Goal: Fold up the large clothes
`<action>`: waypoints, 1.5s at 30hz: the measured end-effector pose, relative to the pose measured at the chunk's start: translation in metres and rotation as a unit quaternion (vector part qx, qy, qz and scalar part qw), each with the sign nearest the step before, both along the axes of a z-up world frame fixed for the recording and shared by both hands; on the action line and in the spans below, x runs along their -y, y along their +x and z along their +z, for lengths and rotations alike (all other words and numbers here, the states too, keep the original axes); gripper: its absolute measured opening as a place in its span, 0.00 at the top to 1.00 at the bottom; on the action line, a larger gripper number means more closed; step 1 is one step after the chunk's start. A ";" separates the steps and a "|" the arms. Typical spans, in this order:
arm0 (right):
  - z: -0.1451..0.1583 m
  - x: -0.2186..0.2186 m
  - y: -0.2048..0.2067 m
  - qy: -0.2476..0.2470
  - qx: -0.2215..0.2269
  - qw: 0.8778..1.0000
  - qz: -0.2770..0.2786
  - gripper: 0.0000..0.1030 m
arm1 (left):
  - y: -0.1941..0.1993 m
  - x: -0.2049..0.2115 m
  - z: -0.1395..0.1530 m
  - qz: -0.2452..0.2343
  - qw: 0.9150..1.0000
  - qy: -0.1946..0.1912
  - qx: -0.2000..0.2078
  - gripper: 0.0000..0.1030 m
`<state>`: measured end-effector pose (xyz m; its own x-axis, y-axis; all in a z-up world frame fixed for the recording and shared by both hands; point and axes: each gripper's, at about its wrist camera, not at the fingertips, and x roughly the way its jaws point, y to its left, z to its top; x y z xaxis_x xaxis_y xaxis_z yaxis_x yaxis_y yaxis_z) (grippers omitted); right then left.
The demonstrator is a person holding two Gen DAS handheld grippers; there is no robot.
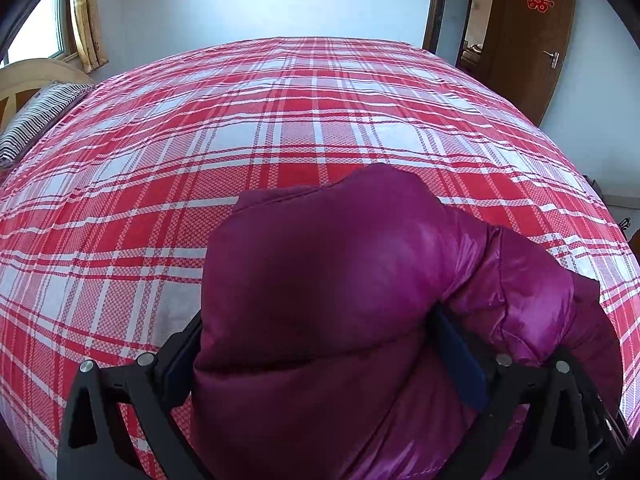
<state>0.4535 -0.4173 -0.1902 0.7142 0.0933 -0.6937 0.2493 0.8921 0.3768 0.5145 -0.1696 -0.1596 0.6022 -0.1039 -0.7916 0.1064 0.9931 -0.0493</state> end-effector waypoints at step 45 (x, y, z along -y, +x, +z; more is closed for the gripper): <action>0.004 0.003 0.002 -0.005 0.019 0.999 0.026 0.71 | -0.028 -0.013 0.023 -0.032 0.999 -0.006 -0.006 0.01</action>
<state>0.4557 -0.4198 -0.1864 0.7345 0.1240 -0.6671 0.1889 0.9069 0.3765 0.4863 -0.1569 -0.1362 0.5848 -0.1516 -0.7969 0.1699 0.9835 -0.0624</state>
